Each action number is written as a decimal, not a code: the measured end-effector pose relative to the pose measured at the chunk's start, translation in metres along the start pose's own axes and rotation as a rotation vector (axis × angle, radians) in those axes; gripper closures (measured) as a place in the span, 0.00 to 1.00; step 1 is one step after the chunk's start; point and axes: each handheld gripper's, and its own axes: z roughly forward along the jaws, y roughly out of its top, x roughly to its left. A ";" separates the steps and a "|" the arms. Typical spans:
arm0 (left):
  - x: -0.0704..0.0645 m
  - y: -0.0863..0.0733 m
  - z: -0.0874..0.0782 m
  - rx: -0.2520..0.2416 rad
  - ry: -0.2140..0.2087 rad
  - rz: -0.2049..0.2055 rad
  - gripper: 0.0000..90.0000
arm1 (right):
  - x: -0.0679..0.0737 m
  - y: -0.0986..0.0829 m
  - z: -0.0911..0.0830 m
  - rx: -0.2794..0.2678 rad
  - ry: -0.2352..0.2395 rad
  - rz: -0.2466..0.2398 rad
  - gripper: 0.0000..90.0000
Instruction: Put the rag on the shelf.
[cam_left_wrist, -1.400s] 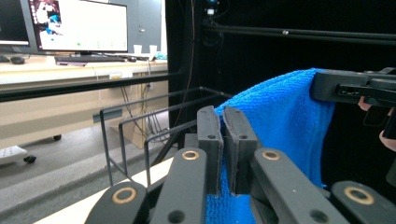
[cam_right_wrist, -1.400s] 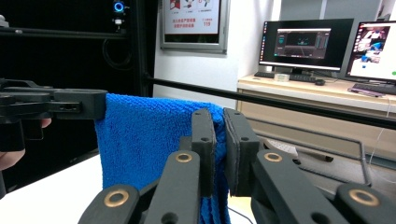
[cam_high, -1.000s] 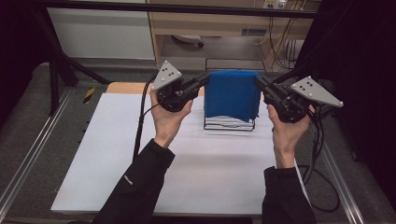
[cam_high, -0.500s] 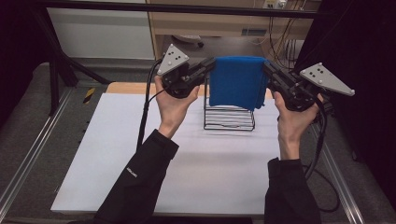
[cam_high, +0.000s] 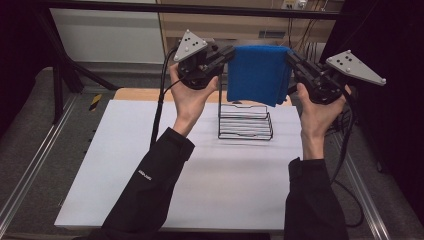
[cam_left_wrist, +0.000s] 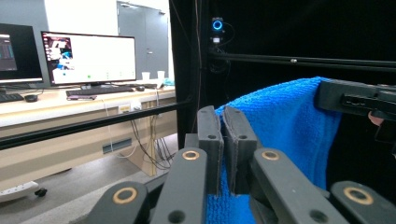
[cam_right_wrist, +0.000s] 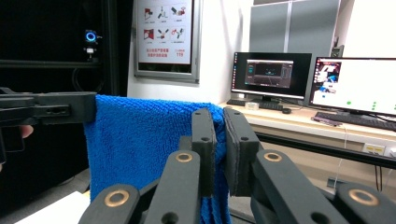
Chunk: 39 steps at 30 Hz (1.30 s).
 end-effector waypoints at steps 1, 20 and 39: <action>0.001 0.001 0.001 -0.001 0.001 -0.001 0.96 | -0.001 0.001 0.001 -0.005 0.004 0.002 0.94; 0.015 0.012 0.027 -0.009 0.026 -0.013 0.96 | -0.016 0.008 0.025 -0.019 -0.026 0.007 0.93; 0.034 0.009 0.048 -0.011 0.066 0.000 0.96 | -0.029 0.009 0.055 0.005 -0.038 0.005 0.93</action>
